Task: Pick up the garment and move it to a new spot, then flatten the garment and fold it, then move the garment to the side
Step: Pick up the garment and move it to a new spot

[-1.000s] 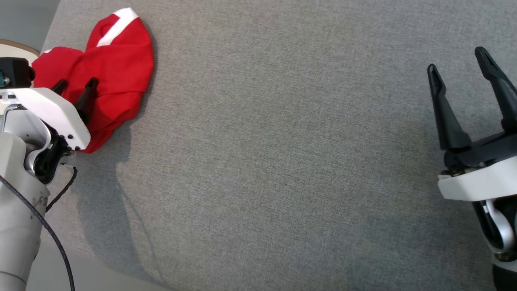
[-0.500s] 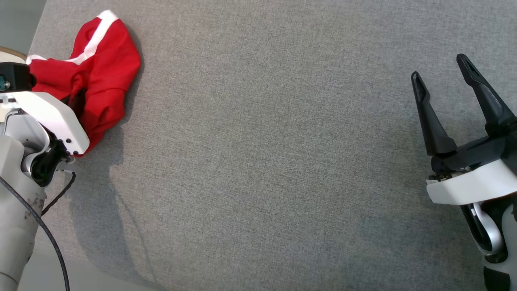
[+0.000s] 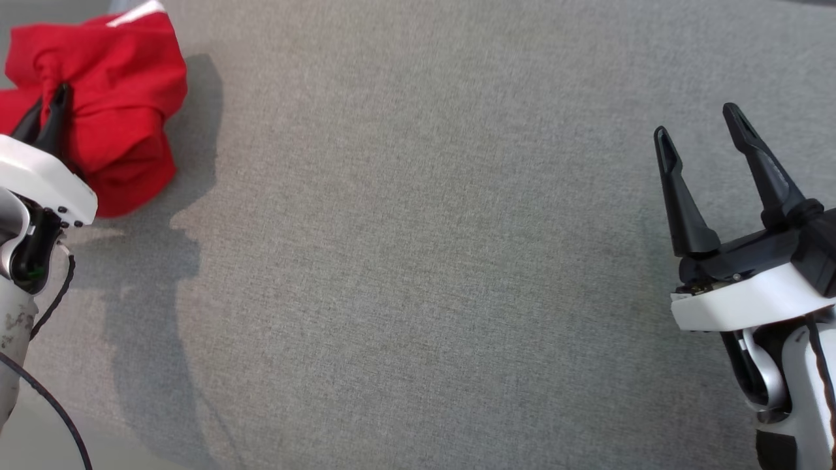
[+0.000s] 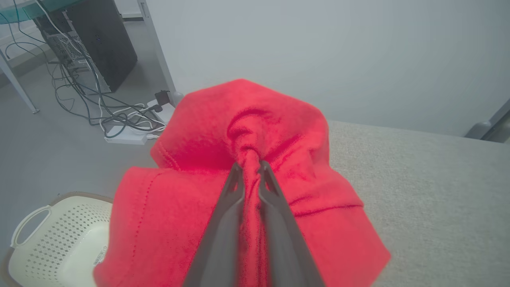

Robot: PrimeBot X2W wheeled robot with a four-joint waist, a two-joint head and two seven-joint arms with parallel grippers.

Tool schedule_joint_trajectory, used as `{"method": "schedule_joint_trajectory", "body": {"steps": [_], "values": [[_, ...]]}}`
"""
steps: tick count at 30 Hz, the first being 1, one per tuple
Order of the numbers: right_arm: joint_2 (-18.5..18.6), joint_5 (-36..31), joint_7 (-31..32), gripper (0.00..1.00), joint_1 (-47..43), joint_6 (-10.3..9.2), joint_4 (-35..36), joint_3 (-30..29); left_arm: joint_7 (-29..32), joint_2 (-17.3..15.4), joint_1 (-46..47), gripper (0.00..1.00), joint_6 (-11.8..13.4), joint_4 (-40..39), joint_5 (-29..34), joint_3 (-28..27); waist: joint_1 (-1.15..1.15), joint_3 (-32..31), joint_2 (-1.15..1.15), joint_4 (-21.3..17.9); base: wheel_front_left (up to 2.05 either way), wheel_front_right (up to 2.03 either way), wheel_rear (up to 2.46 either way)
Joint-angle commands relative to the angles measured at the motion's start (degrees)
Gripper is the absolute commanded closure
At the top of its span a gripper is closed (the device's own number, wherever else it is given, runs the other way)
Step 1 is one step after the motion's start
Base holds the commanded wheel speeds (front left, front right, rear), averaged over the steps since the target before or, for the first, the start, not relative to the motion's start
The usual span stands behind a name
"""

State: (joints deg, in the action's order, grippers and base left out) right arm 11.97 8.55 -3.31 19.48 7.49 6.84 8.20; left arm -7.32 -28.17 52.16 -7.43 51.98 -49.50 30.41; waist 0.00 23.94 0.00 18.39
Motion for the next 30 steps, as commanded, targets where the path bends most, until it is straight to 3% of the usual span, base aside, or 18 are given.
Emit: {"method": "schedule_joint_trajectory", "body": {"steps": [1,6,12,23,30], "values": [[-0.2,0.3,-0.6,0.00,0.0,0.01,-0.1,0.0,-0.6,-0.3,0.6,1.00,0.0,-0.5,0.1,0.0,0.00,-1.6,0.00,-0.7,0.00,0.00,0.00],[-1.8,1.0,-3.0,0.00,-0.4,0.01,-2.8,0.1,-5.6,-0.6,-0.2,1.00,0.0,-5.6,-0.1,0.2,0.00,-5.2,0.00,-2.1,0.00,0.00,0.00],[-3.4,1.6,-5.6,0.00,-1.3,0.01,-5.3,-0.6,-7.1,1.0,-2.6,1.00,0.1,-13.8,-2.1,-1.7,0.00,-9.0,0.00,-5.0,0.00,0.00,0.00],[-5.4,1.4,-8.3,0.00,-2.2,0.01,-6.3,-3.4,-5.2,5.5,-9.8,1.00,6.5,-32.7,0.5,3.4,0.00,-10.5,0.00,-12.2,0.00,0.00,0.00],[-6.3,1.4,-9.3,0.00,-2.8,0.01,-6.0,-4.7,-4.3,9.6,-14.6,1.00,9.4,-37.6,1.6,8.1,0.00,-8.8,0.00,-18.4,0.00,0.00,0.00]]}}
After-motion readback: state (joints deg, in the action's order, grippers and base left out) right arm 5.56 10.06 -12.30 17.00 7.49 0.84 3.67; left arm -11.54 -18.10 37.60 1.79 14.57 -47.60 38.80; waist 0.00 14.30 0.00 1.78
